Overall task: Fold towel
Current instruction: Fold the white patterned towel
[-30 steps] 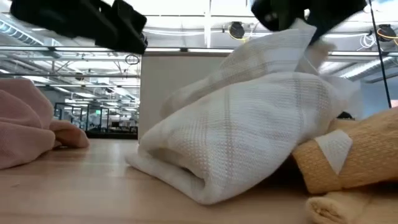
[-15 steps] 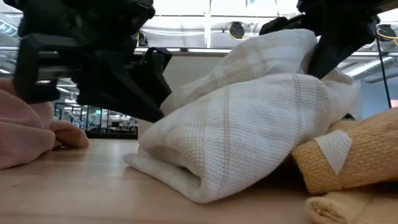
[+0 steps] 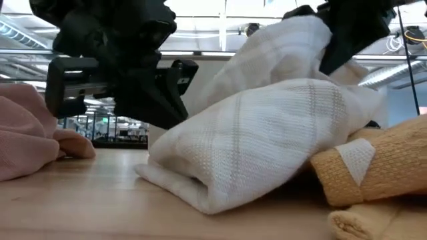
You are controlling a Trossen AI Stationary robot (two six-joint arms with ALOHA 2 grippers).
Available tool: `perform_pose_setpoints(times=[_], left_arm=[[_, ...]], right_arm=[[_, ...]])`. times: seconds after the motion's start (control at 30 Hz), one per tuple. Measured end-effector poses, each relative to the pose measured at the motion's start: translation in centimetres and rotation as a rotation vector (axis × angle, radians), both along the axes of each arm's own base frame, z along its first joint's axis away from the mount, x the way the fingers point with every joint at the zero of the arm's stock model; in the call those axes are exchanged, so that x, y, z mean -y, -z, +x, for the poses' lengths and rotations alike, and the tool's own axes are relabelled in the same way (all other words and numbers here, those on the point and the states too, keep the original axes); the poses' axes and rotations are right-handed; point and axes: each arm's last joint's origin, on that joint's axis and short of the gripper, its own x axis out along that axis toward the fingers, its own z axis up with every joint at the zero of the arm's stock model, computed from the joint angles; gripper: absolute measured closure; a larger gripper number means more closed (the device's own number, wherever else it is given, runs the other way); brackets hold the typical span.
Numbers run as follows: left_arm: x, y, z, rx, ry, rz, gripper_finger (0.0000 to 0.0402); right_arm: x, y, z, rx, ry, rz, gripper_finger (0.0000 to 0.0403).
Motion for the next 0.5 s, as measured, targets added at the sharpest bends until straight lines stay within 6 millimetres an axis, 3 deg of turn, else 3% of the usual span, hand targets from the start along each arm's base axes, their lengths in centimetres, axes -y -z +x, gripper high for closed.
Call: perform_pose_setpoints(times=[0.17,0.27,0.5], left_arm=[[0.0,-2.3,1.1,0.039,0.039,0.082,0.0398],[-0.1,-4.7,1.3,0.029,0.020,0.176,0.0399],[-0.5,-12.9,0.2,0.065,-0.075,0.346,0.0400]], right_arm=[[0.6,-2.5,-1.0,0.046,0.030,-0.034,0.0402],[1.1,-4.3,-1.9,0.068,0.048,-0.017,0.0402],[2.2,-6.8,-4.5,0.086,0.119,0.082,0.0387]])
